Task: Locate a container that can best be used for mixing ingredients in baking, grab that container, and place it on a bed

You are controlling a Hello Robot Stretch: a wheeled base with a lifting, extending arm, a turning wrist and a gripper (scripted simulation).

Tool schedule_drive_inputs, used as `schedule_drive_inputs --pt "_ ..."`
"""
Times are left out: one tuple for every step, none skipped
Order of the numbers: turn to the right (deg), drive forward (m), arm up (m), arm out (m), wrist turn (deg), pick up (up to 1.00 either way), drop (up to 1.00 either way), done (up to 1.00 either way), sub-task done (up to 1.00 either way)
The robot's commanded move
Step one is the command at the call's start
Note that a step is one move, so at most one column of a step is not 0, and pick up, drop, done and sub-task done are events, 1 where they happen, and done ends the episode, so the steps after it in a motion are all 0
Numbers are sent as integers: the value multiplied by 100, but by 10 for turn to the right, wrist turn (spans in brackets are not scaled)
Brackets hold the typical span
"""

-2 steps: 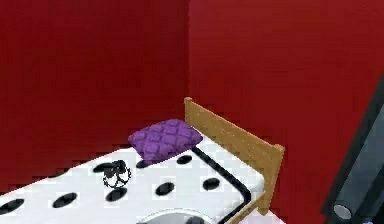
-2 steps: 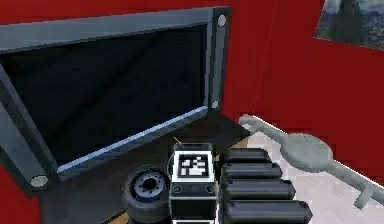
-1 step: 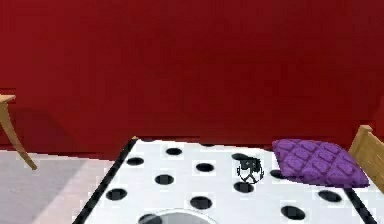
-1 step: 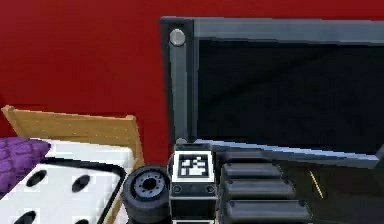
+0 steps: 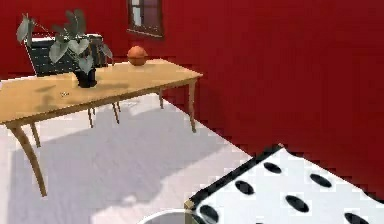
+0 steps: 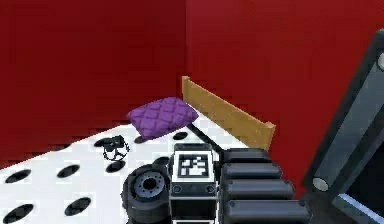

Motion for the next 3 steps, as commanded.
schedule_drive_inputs --pt "-450 0 0 0 0 0 0 0 0" --pt "450 0 0 0 0 0 0 0 0" --pt "450 0 0 0 0 0 0 0 0"
